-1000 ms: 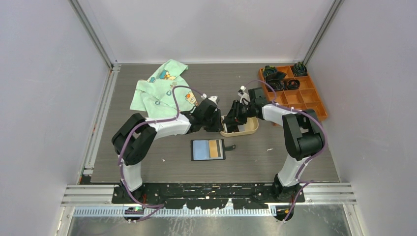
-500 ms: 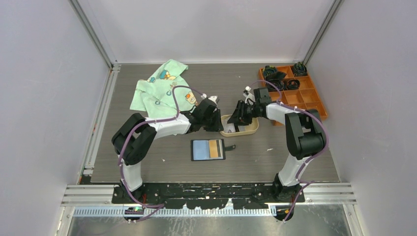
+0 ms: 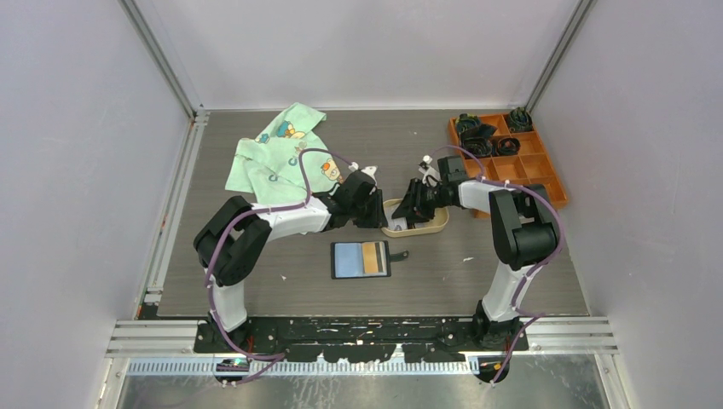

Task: Put the credit cards into the card holder
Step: Pick up the credit card from the storage box.

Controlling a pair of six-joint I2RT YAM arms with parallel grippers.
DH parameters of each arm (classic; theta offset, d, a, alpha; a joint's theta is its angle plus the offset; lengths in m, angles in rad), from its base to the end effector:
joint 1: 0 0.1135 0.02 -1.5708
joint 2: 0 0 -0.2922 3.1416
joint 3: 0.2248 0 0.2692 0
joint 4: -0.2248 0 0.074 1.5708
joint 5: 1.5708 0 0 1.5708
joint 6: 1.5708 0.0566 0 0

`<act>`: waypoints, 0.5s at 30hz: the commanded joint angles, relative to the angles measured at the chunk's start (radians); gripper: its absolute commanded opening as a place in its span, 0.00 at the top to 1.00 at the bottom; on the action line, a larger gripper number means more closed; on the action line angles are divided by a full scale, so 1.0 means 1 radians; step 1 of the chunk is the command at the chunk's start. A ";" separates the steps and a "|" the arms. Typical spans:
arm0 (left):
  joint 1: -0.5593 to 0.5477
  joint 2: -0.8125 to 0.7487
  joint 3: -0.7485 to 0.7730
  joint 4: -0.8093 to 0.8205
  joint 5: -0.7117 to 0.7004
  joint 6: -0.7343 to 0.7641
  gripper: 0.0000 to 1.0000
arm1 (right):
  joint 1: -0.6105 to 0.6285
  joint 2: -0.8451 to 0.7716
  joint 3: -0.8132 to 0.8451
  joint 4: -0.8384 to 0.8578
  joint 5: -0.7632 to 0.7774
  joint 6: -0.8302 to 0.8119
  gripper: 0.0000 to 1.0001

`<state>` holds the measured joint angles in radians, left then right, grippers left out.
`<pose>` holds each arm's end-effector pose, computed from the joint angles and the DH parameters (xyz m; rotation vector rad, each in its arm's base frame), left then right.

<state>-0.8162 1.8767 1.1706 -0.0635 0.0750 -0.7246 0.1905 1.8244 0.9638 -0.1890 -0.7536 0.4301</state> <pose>0.2985 -0.3237 0.1767 0.1540 2.4937 -0.8041 0.3533 0.1076 0.1365 0.0388 2.6403 1.2033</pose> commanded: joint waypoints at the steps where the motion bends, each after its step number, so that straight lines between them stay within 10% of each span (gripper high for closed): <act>1: 0.002 -0.011 0.034 0.058 0.038 0.013 0.74 | 0.013 -0.001 -0.011 0.053 0.007 0.022 0.59; 15: 0.037 -0.150 -0.045 0.130 0.064 0.055 0.67 | -0.003 -0.027 0.013 0.031 -0.014 0.008 0.93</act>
<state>-0.7982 1.8317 1.1393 -0.0162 0.1112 -0.7040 0.2012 1.8347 0.9558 -0.1650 -0.7345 0.4473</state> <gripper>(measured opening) 0.314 0.156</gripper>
